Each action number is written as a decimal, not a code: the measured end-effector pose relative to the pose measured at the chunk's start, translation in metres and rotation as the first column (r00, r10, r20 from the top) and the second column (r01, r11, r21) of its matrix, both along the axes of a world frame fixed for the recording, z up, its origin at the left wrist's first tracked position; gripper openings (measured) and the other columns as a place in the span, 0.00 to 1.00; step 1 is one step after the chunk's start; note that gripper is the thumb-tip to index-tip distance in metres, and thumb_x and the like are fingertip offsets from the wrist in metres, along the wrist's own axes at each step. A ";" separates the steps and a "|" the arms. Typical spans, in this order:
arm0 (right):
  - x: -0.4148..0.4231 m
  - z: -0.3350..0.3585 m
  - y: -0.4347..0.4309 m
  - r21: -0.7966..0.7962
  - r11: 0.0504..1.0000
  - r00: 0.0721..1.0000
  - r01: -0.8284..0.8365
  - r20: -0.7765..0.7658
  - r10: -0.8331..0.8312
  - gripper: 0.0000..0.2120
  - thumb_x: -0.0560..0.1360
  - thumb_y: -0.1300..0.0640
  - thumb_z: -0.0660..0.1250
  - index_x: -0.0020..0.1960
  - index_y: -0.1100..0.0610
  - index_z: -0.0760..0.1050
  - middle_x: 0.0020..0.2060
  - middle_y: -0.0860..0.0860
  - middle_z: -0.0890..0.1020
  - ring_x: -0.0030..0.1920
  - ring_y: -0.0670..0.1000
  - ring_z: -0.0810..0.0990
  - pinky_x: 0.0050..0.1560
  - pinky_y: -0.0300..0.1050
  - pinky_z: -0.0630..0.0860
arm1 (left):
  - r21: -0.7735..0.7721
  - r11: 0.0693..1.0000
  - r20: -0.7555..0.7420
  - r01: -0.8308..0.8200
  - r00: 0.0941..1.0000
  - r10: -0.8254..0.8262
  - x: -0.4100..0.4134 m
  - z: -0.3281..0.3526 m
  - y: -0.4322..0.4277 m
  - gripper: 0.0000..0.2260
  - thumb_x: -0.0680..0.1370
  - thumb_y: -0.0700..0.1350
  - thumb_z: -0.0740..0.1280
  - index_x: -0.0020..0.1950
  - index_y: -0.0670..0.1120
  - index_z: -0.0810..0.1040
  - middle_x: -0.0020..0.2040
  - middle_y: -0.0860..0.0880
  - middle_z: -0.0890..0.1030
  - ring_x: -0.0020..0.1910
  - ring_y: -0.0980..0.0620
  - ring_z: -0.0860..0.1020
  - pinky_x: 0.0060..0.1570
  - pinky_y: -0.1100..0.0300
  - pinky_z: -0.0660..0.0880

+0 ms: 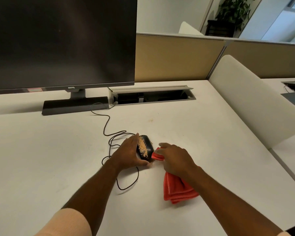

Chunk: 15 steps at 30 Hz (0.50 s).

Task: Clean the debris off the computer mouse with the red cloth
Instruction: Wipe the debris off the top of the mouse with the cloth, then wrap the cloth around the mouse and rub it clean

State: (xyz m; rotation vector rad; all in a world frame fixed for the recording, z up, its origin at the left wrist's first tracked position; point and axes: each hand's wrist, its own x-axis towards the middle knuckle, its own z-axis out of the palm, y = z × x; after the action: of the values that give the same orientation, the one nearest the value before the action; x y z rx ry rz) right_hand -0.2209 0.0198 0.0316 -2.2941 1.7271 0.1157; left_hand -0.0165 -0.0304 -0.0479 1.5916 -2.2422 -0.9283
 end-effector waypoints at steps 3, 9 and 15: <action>-0.011 0.012 -0.010 0.010 0.989 0.966 0.150 0.213 -0.149 0.28 0.69 0.62 0.65 0.68 0.45 0.73 0.70 0.49 0.70 0.66 0.55 0.72 0.60 0.49 0.71 | -0.010 1.000 -0.014 0.003 1.000 -0.004 -0.001 0.007 0.006 0.63 0.58 0.74 0.71 0.79 0.46 0.44 0.80 0.46 0.49 0.78 0.49 0.49 0.75 0.55 0.51; -0.007 0.050 -0.027 0.108 0.919 0.665 0.378 0.659 -0.351 0.29 0.71 0.62 0.69 0.69 0.48 0.70 0.58 0.47 0.75 0.51 0.49 0.78 0.45 0.39 0.76 | -0.160 0.937 -0.295 -0.311 0.921 0.255 -0.017 0.050 0.017 0.35 0.77 0.56 0.68 0.78 0.44 0.58 0.78 0.46 0.61 0.75 0.50 0.60 0.70 0.61 0.56; 0.021 0.073 -0.037 0.408 0.822 0.101 0.398 0.871 -0.481 0.21 0.75 0.64 0.67 0.66 0.54 0.72 0.53 0.55 0.81 0.46 0.57 0.84 0.45 0.48 0.83 | 0.492 0.855 -0.669 -0.164 0.557 0.492 -0.039 0.118 0.010 0.27 0.78 0.65 0.59 0.66 0.45 0.74 0.61 0.46 0.80 0.59 0.47 0.79 0.62 0.49 0.74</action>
State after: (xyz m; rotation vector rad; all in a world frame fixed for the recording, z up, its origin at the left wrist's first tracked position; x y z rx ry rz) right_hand -0.2003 -0.0167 0.1043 -1.0393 1.4401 -1.1275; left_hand -0.0552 -0.0201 0.0704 1.2743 -1.1321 -1.6051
